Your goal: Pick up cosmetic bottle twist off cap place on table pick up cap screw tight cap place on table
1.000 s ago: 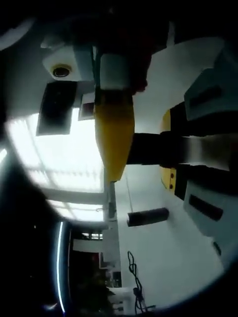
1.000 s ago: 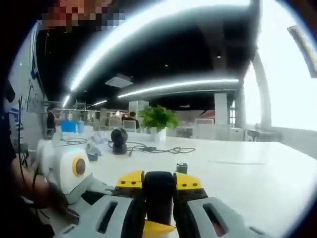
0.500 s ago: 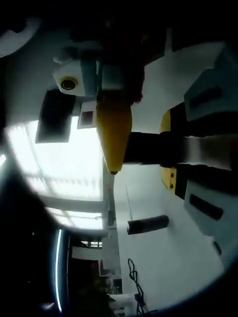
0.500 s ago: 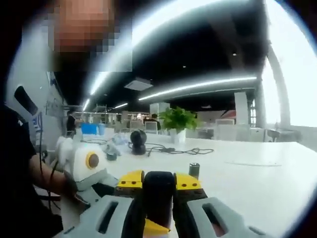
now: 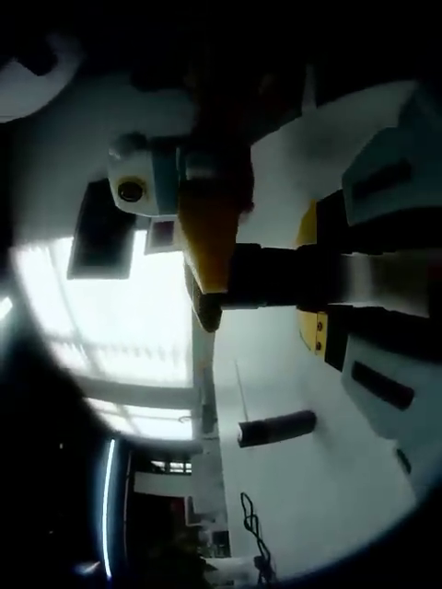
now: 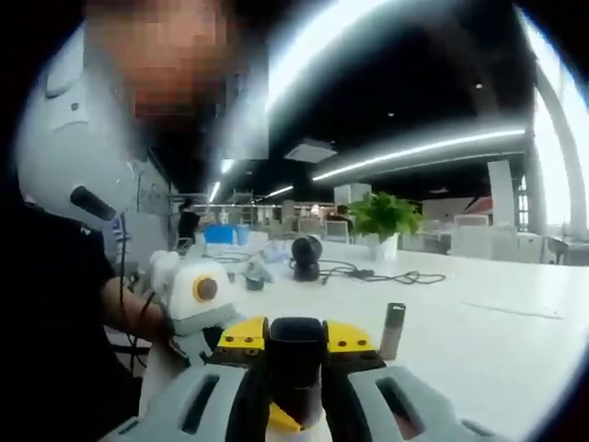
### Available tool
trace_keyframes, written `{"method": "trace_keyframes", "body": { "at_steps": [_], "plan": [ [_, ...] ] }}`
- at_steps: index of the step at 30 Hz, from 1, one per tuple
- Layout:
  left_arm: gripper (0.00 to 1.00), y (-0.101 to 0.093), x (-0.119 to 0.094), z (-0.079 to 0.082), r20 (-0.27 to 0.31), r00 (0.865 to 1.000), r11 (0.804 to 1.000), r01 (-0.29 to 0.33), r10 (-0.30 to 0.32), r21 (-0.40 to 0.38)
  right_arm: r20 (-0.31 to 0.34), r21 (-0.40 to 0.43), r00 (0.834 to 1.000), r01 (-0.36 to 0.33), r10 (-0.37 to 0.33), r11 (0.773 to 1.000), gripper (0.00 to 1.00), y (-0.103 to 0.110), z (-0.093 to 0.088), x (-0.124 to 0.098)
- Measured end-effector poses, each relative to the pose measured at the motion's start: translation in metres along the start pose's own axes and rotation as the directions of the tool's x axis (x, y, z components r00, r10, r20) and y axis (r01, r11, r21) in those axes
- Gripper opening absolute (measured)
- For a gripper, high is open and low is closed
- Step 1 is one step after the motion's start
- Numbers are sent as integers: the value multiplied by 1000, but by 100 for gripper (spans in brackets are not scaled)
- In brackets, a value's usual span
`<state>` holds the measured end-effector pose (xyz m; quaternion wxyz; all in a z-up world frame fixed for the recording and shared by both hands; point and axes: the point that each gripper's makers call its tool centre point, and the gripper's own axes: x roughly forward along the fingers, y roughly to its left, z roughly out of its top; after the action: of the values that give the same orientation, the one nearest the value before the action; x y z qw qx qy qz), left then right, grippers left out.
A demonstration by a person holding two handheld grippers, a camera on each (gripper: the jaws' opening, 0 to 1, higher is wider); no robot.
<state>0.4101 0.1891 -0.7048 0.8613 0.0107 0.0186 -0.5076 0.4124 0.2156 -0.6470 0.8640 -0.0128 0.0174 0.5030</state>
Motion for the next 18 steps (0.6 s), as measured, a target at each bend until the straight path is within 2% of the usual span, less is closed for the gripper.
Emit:
{"method": "trace_keyframes", "body": {
  "at_steps": [5,12,18],
  "plan": [
    [10,-4,-1,0,8,1000,1000,26,-26,8,-12,-15,995,-103,103,995,14,6,0,0],
    [10,-9,-1,1,10,998,998,67,-67,3,-32,-31,971,-237,236,971,14,14,0,-1],
    [11,-16,-2,1,9,994,994,108,-108,-13,-50,-24,914,-404,403,914,14,22,-1,-5]
  ]
}}
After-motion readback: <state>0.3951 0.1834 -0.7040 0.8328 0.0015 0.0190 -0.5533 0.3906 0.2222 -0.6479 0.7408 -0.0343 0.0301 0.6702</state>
